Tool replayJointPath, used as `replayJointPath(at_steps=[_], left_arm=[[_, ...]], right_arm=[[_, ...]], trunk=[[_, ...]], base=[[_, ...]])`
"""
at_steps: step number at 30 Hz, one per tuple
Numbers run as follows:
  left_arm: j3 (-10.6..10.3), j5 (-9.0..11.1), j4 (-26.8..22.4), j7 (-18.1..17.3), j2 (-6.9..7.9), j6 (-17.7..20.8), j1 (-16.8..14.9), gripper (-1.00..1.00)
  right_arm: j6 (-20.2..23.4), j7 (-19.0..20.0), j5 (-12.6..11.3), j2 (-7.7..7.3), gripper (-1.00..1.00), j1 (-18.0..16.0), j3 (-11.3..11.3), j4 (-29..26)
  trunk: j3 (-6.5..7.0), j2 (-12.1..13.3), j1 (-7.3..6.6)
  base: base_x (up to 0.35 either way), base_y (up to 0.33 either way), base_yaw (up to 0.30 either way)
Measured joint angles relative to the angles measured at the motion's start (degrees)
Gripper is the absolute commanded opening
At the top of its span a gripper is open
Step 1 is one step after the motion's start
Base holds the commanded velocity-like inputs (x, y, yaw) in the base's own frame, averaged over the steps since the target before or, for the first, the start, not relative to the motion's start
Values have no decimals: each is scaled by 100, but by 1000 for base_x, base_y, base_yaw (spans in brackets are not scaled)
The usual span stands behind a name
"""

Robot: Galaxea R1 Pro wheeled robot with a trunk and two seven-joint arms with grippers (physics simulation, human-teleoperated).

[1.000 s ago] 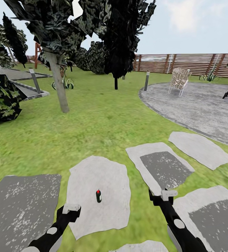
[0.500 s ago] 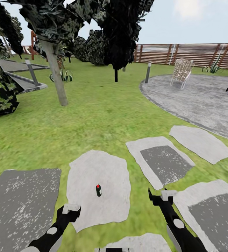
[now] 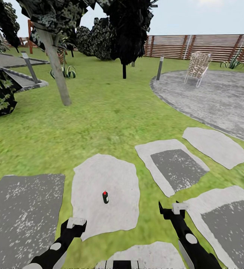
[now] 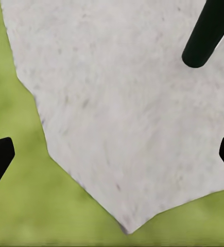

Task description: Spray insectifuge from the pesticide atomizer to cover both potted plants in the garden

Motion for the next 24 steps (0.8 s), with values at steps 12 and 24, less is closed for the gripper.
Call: replayJointPath(at_steps=[12, 24], left_arm=[[2, 0, 0, 5, 4, -6, 0, 100], [-11, -2, -2, 7, 26, -365, 16, 100]], right_arm=[[0, 0, 3, -1, 100, 2, -6, 4], [0, 0, 8, -1, 100, -1, -3, 42]], trunk=[[-266, -16, 31], [-532, -32, 62]], base=[[0, 0, 0], [0, 0, 0]])
